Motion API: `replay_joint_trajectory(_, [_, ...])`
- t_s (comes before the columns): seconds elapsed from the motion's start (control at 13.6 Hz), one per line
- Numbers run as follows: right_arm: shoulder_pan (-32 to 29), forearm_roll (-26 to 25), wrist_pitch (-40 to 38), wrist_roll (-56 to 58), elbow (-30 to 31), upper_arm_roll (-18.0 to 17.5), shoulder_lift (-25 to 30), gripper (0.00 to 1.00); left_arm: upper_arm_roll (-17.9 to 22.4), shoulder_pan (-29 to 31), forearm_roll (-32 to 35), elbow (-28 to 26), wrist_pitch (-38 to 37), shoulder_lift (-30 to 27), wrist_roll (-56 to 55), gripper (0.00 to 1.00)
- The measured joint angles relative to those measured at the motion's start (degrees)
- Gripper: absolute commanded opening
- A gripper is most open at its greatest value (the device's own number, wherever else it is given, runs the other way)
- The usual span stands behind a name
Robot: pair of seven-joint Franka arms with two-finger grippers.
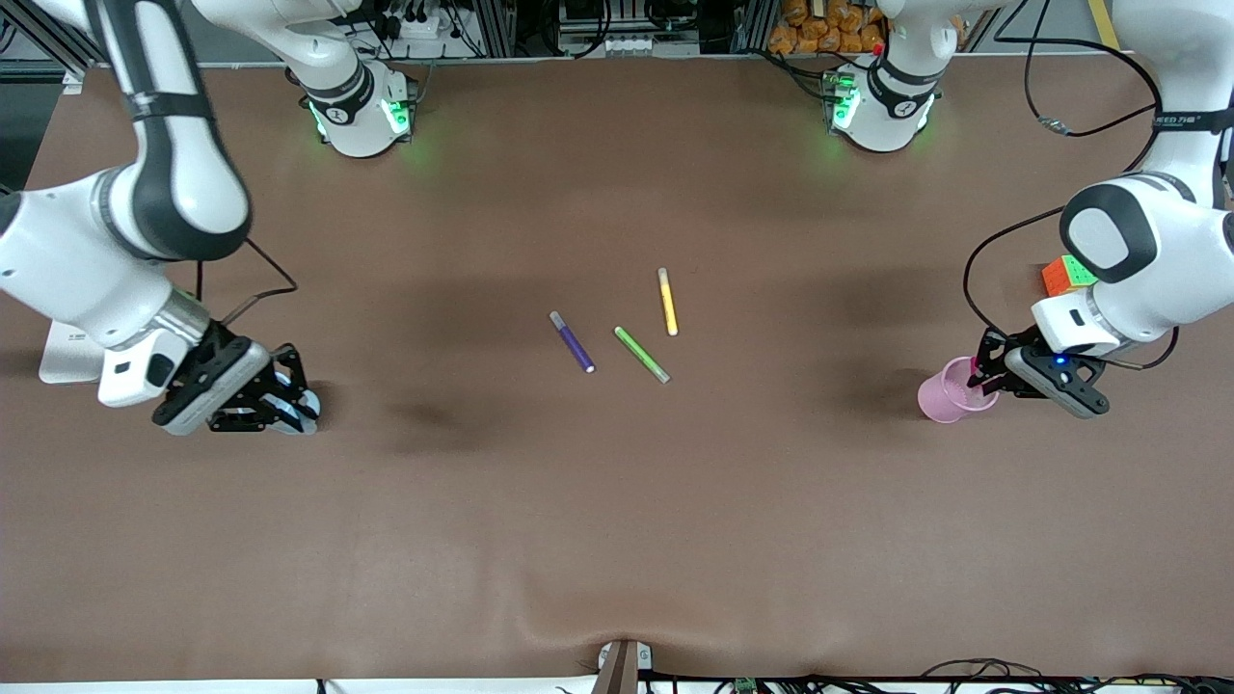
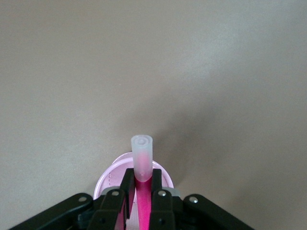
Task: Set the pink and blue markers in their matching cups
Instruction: 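Lower the pink marker into the pink cup while the right carries blue, then open the left gripper while the right gripper lowers blue into the cup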
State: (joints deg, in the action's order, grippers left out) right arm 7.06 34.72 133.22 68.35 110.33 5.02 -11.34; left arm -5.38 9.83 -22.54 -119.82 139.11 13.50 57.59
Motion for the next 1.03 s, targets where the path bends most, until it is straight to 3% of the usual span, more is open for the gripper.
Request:
replay_joint_trajectory(0.22, [-5.26,8.14,-7.17,14.59,0.12,0.05,0.01,0.04,0.02,0.25,-0.02,2.73,0.17,1.32,1.09,0.00])
replay_joint_trajectory(0.73, [-12.52,14.70,-19.22,31.24,-1.74,0.02,0.04,0.03,-0.54,1.68,-6.30,4.28,0.10,5.32,6.54,0.00])
replay_joint_trajectory(1.03, [-16.56,19.42,-23.98,41.68,-2.41,0.00,-3.15,0.00,-0.89,2.35,-7.64,4.29,-0.69,5.47,11.88,0.00])
